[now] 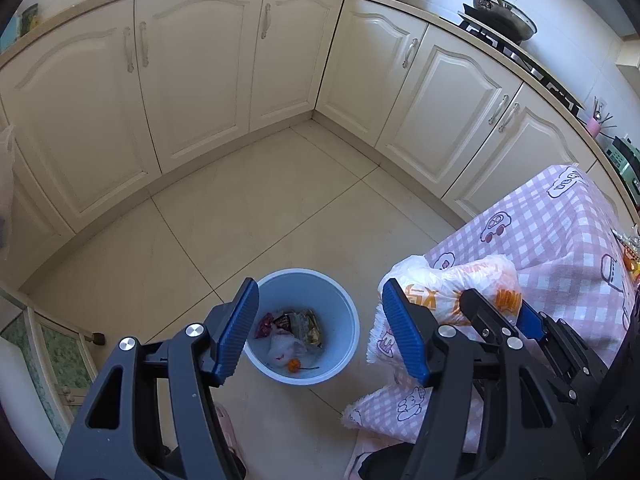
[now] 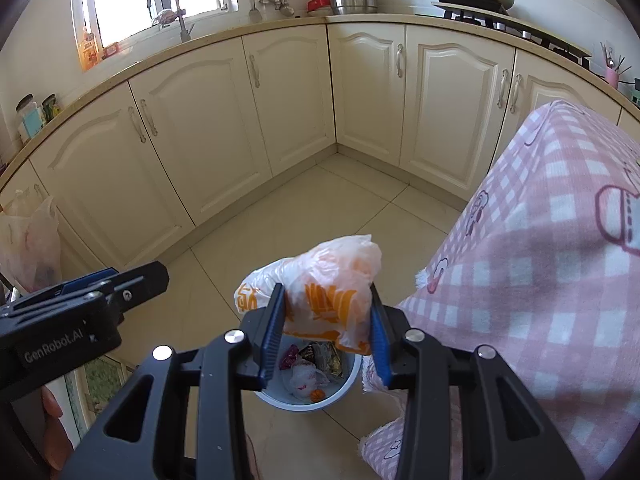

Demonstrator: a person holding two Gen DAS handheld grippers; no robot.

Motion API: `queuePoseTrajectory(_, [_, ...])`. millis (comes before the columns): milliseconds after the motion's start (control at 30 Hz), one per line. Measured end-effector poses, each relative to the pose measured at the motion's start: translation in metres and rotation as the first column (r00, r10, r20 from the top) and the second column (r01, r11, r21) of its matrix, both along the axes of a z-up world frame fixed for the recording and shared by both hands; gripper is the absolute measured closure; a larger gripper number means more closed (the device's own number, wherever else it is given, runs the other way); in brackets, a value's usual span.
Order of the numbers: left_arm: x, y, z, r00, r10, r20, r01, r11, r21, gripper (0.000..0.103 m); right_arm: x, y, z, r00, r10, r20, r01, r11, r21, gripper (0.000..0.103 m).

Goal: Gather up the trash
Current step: 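Open the right tool to drop the bread bag into the bucket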

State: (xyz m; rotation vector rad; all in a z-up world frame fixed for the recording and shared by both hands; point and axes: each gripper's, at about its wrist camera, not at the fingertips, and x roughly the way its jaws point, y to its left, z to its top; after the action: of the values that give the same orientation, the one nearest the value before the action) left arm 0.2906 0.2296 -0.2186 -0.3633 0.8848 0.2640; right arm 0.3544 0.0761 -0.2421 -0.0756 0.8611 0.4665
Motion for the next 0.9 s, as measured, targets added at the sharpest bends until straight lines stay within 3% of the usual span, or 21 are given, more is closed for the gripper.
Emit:
queuePoseTrajectory(333, [-0.006, 0.012, 0.008, 0.999, 0.034, 0.026, -0.034, 0.999, 0.007, 0.04, 0.009, 0.021, 0.009, 0.999, 0.01, 0.041, -0.011, 0.999, 0.043, 0.062])
queuePoseTrajectory(500, [-0.008, 0.012, 0.014, 0.998, 0.047, 0.044, -0.048, 0.999, 0.017, 0.034, 0.018, 0.024, 0.011, 0.999, -0.003, 0.048, 0.0, 0.998, 0.062, 0.05])
queuePoseTrajectory(700, [-0.013, 0.007, 0.027, 0.997, 0.033, 0.068, -0.035, 0.999, 0.022, 0.034, 0.014, 0.011, 0.023, 0.998, -0.019, 0.061, 0.015, 0.998, 0.069, 0.049])
queuePoseTrajectory(900, [-0.024, -0.011, 0.055, 0.992, 0.002, 0.123, -0.007, 0.999, 0.036, 0.034, -0.003, -0.022, 0.056, 0.992, -0.063, 0.109, 0.053, 0.994, 0.094, 0.049])
